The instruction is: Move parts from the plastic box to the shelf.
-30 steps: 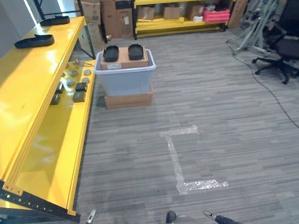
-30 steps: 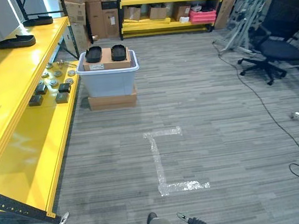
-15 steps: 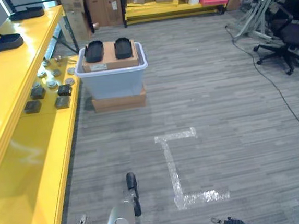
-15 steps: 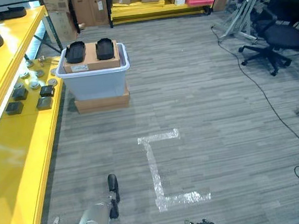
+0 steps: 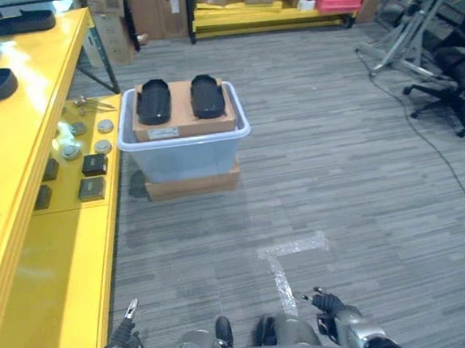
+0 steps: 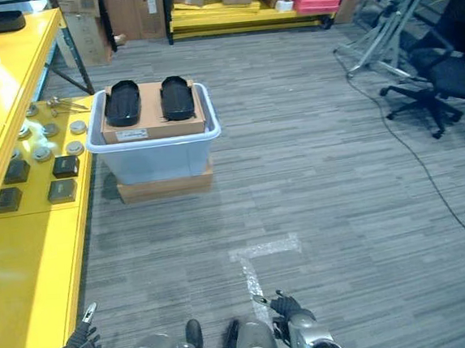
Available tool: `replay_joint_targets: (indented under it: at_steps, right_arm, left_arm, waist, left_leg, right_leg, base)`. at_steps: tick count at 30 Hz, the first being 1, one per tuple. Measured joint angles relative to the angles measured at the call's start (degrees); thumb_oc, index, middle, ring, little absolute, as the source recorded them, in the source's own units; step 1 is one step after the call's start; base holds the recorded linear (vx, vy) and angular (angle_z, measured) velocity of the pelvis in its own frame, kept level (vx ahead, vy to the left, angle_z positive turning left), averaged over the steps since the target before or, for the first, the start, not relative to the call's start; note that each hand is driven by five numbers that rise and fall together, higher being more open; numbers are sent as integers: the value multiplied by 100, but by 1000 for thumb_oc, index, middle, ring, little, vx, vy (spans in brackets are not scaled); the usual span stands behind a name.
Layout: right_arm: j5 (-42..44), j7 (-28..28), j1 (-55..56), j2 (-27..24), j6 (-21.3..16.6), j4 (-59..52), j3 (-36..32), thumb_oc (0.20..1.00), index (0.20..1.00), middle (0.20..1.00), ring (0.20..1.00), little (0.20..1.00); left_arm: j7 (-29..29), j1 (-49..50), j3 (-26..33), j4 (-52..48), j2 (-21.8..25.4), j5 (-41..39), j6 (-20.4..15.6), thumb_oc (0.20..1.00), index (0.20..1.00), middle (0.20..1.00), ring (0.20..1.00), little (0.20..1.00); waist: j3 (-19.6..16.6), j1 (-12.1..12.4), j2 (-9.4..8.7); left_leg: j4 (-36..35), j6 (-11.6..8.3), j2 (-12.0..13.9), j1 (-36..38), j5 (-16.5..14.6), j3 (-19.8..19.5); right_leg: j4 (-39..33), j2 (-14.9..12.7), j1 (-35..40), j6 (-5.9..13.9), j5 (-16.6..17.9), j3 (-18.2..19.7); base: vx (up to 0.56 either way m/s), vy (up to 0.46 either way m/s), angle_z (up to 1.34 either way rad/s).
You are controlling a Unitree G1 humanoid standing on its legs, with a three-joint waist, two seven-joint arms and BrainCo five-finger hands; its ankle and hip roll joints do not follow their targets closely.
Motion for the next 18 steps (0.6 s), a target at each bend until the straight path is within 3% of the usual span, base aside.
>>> replay_joint_targets:
  at_steps: [1,2,3,4,6,7,10,11,12,13,14,15,16,17,18]
  right_arm:
    - [0,-5,54,-1,-59,57,-9,1000,1000,1000,1000,1000]
    - [0,-3,124,27,-147,158,-80,1000,1000,1000,1000,1000]
    - [6,1,284,89,-187,266,-235,1000,1000,1000,1000,1000]
    - [90,4,367,194,-208,350,-302,1000,1000,1000,1000,1000]
    - [106,19,502,276,-246,372,-442,1000,1000,1000,1000,1000]
    - [104,29,495,267,-238,373,-461,1000,1000,1000,1000,1000]
    - [93,120,308,213,-254,618,-456,1000,1000,1000,1000,1000]
    - [90,123,235,187,-255,713,-458,1000,1000,1000,1000,1000]
    - [18,123,-22,-9,-258,922,-469,1000,1000,1000,1000,1000]
    - [-61,126,-107,-88,-253,1009,-467,1000,1000,1000,1000,1000]
    - [-144,141,-337,-202,-232,979,-444,1000,1000,1000,1000,1000]
    - [-208,144,-334,-279,-245,980,-342,1000,1000,1000,1000,1000]
    - [-345,134,-166,-276,-208,907,-118,1000,1000,1000,1000,1000]
    - [-343,133,-128,-282,-231,920,-195,1000,1000,1000,1000,1000]
    - [-342,116,-145,-271,-182,1232,-428,1000,1000,1000,1000,1000]
  left_arm:
    - [17,22,16,20,24,1,29,1000,1000,1000,1000,1000]
    - [14,17,7,74,59,2,54,1000,1000,1000,1000,1000]
    - [11,20,-20,61,102,7,58,1000,1000,1000,1000,1000]
    - [9,173,11,53,129,21,39,1000,1000,1000,1000,1000]
    - [-5,379,9,-4,71,88,38,1000,1000,1000,1000,1000]
    - [-10,487,9,-9,27,129,36,1000,1000,1000,1000,1000]
    - [-8,633,15,53,-40,131,30,1000,1000,1000,1000,1000]
    - [-23,618,15,29,-27,133,25,1000,1000,1000,1000,1000]
    - [-57,536,9,7,-167,134,7,1000,1000,1000,1000,1000]
    - [-104,536,15,16,-213,134,0,1000,1000,1000,1000,1000]
    - [-137,591,23,69,-279,128,-19,1000,1000,1000,1000,1000]
    - [-143,708,19,137,-333,123,-40,1000,1000,1000,1000,1000]
    - [-136,823,36,144,-391,46,-122,1000,1000,1000,1000,1000]
    - [-142,771,40,84,-407,12,-136,1000,1000,1000,1000,1000]
    - [-144,611,21,-44,-437,0,-165,1000,1000,1000,1000,1000]
  waist:
    - [89,-86,-185]
    - [142,-230,-242]
    - [207,-252,-345]
    - [178,-157,-482]
    - [210,-229,-519]
    - [238,-198,-470]
    - [191,-127,-274]
    - [163,-111,-270]
    - [137,-104,-153]
    - [87,-68,-100]
    - [11,4,-52]
    - [-196,91,-89]
    - [-432,180,-175]
    - [-443,178,-131]
    - [-302,322,-143]
  left_leg:
    - [480,-2,27,-101,-471,271]
    - [1009,388,25,-268,-642,315]
    - [1297,755,-132,-294,-875,214]
    - [1418,703,-176,-196,-1009,232]
    - [1550,557,-91,73,-1201,-55]
    - [1439,545,4,341,-1202,-74]
    - [1038,374,218,933,-1204,-287]
    - [1027,332,232,1100,-1190,-434]
    - [1064,142,320,1246,-1139,-580]
    - [1197,9,332,1241,-1063,-622]
    - [2036,-326,377,978,-612,-603]
    - [2834,-293,449,644,26,-567]
    - [4363,-191,575,-412,1913,-671]
    - [5232,-113,670,-1028,2547,-775]
    - [5930,30,777,-1829,1556,-771]
  right_leg:
    - [-615,-194,-83,189,446,214]
    - [-959,-460,-146,382,707,424]
    - [-1331,-752,-242,347,992,515]
    - [-1609,-930,-423,222,1218,570]
    - [-1720,-882,-325,145,1441,492]
    - [-1636,-733,-154,-48,1491,382]
    - [-914,-206,372,-268,1351,110]
    - [-527,-18,528,-448,1212,70]
    - [-210,164,607,-935,1115,194]
    - [-78,168,631,-962,936,213]
    - [-162,174,907,-1035,801,320]
    - [-528,217,1208,-1003,819,409]
    - [-836,384,1531,-1151,694,392]
    - [-1068,471,1677,-1205,613,424]
    - [-1281,557,1839,-1174,673,349]
  base:
    - [450,-255,66]
    - [507,-246,92]
    - [538,-256,68]
    - [782,-364,53]
    - [751,-312,48]
    - [652,-228,31]
    - [476,-158,30]
    - [654,-178,69]
    - [648,-181,60]
    - [563,-166,18]
    - [443,-197,-42]
    - [575,-207,-61]
    - [534,-156,-30]
    - [521,41,7]
    - [343,173,0]
